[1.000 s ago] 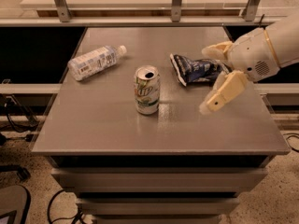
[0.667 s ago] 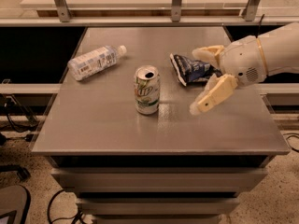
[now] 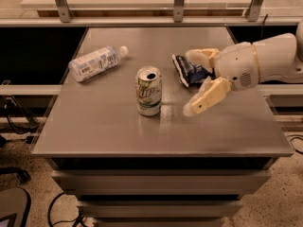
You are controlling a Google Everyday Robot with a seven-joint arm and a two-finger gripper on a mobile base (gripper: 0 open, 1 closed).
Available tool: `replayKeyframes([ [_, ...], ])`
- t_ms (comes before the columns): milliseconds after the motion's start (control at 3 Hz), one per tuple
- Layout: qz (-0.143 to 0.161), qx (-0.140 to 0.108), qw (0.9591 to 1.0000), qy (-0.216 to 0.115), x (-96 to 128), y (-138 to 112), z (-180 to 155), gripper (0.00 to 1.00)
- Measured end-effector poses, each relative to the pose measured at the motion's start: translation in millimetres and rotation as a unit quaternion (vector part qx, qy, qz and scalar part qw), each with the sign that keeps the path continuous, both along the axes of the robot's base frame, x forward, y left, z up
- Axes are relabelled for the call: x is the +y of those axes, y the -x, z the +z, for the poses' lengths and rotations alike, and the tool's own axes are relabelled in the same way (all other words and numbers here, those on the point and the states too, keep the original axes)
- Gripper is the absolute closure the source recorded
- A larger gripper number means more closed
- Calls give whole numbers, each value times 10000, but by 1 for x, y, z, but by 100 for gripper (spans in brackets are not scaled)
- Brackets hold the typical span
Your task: Knock 7up can over
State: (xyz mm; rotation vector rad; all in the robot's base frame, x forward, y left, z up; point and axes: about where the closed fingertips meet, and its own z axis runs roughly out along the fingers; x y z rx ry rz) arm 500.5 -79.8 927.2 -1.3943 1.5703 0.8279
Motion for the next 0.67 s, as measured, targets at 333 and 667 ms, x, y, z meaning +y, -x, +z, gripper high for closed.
replayKeyframes([
  [333, 41, 36, 9992, -394, 9, 1, -7, 0],
  [667, 139, 9, 9936, -1119, 24, -4, -19, 0],
])
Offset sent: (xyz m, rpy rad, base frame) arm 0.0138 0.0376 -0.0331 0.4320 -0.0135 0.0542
